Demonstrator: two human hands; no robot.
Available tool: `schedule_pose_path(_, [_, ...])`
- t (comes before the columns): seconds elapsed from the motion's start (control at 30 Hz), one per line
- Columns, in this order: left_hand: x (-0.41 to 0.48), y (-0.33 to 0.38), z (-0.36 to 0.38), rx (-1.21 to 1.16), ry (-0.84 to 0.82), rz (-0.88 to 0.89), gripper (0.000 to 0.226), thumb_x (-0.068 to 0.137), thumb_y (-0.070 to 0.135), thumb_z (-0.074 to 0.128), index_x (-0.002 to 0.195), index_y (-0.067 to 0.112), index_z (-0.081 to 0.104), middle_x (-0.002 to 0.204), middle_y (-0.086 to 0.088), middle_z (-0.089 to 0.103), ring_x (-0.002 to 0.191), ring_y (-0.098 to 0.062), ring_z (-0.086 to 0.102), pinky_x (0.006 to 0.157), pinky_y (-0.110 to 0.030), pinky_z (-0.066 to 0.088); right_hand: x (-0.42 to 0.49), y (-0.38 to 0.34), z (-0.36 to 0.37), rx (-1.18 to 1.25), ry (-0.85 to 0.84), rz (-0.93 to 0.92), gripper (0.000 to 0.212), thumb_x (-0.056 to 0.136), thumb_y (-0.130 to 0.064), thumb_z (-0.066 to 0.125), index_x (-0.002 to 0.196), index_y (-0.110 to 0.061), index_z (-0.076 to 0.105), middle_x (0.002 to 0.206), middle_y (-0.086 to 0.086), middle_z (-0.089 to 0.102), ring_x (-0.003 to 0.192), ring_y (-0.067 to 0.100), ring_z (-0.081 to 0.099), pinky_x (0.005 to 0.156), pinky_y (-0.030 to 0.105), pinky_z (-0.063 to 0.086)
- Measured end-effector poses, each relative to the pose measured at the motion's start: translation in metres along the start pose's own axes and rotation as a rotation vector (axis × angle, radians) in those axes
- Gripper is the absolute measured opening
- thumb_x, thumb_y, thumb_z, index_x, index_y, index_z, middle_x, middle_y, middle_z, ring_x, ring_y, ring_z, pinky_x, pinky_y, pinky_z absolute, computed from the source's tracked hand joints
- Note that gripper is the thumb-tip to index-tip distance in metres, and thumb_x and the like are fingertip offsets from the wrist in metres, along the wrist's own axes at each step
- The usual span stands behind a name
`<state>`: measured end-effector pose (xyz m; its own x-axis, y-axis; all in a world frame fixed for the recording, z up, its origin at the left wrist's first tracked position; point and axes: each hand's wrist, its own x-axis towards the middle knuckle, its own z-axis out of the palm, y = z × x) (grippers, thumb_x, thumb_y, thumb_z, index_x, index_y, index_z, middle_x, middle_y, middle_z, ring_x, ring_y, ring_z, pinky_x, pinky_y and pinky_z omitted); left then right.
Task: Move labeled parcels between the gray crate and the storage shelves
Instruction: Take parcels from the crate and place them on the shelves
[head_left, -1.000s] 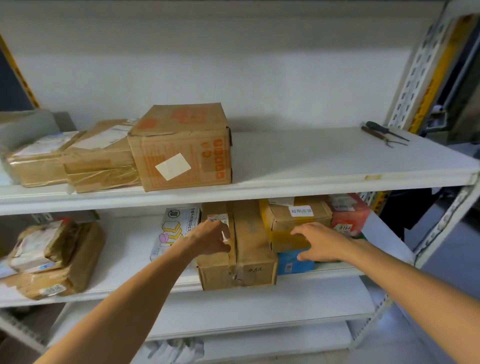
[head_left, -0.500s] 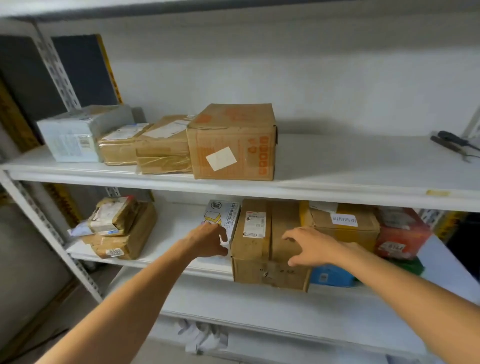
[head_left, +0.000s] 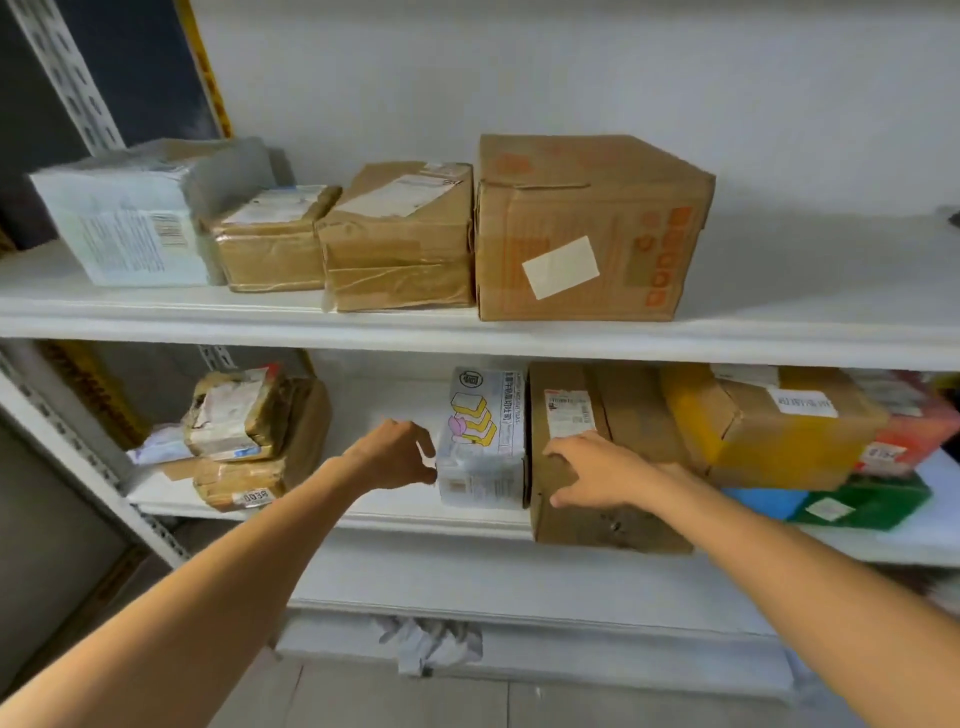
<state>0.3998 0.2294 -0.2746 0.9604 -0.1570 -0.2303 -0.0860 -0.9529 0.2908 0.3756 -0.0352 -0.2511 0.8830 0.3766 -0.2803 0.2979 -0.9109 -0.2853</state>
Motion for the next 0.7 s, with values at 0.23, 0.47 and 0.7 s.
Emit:
schedule_pose_path(0.23, [0.032, -0.045, 0.004, -0.023, -0.118, 0.035, 0.035, 0.083, 0.033, 0.073, 0.114, 0.018, 0.066, 0.107, -0.002, 0.071, 0.097, -0.019, 0.065, 0.085, -0.028, 0.050, 0.031, -0.033, 0.013, 0.086, -0.023, 0.106, 0.060, 0.086, -0.026, 0.070, 0.140, -0.017, 0.044, 0.140, 0.004, 0.049, 0.125, 0.020, 0.046, 0.100, 0.032, 0.041])
schedule_pose_path(0.47, [0.062, -0.043, 0.024, -0.086, -0.102, -0.024, 0.046, 0.083, 0.039, 0.072, 0.121, 0.017, 0.060, 0.118, -0.006, 0.066, 0.103, -0.024, 0.063, 0.088, -0.034, 0.051, 0.062, -0.036, 0.030, 0.158, -0.004, 0.145, 0.060, 0.087, -0.022, 0.070, 0.140, -0.013, 0.044, 0.140, 0.005, 0.049, 0.128, 0.019, 0.046, 0.105, 0.031, 0.039])
schedule_pose_path(0.7, [0.094, -0.030, 0.056, -0.414, -0.110, -0.115, 0.063, 0.086, 0.044, 0.067, 0.134, 0.008, 0.049, 0.128, -0.013, 0.061, 0.102, -0.027, 0.061, 0.084, -0.031, 0.051, 0.088, -0.021, 0.042, 0.183, 0.061, 0.193, 0.056, 0.089, -0.020, 0.067, 0.139, -0.011, 0.043, 0.142, 0.005, 0.046, 0.133, 0.020, 0.039, 0.107, 0.030, 0.033])
